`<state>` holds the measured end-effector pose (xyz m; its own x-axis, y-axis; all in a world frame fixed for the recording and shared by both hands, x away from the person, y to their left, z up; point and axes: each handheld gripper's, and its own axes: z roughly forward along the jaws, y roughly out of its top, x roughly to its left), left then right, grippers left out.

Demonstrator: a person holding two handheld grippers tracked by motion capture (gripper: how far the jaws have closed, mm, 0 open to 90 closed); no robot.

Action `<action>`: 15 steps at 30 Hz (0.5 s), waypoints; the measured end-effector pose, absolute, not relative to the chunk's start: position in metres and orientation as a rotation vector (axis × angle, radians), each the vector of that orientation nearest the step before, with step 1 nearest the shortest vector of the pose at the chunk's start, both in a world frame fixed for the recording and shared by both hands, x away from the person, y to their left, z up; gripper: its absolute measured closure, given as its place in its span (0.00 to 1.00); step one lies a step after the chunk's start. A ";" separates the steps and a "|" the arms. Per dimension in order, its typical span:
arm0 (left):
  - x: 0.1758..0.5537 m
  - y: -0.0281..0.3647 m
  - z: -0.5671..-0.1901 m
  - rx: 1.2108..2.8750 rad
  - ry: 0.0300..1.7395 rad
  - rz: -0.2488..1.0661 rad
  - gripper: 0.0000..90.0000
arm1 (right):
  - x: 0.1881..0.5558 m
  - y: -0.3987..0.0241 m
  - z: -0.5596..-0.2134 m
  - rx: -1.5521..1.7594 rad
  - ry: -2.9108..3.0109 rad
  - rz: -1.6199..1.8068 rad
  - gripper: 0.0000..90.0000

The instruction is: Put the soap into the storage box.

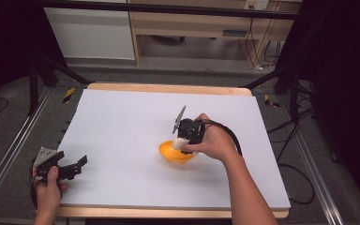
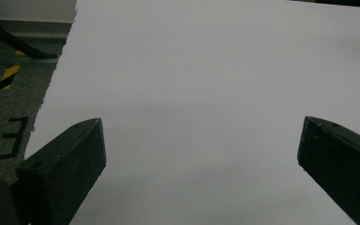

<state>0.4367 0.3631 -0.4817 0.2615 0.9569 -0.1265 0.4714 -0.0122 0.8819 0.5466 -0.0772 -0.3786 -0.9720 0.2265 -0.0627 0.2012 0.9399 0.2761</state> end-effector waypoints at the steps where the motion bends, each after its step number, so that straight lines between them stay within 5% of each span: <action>1: 0.437 0.363 -0.482 1.628 1.346 0.674 0.01 | 0.546 -0.076 -0.380 0.343 3.004 0.416 0.55; 15: 0.437 0.363 -0.482 1.628 1.346 0.673 0.01 | 0.548 -0.062 -0.387 0.319 3.015 0.417 0.55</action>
<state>0.4368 0.3632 -0.4817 0.2617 0.9567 -0.1271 0.4718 -0.0119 0.8816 0.5480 -0.0618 -0.3872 -0.9751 0.2158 -0.0516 0.1937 0.9413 0.2765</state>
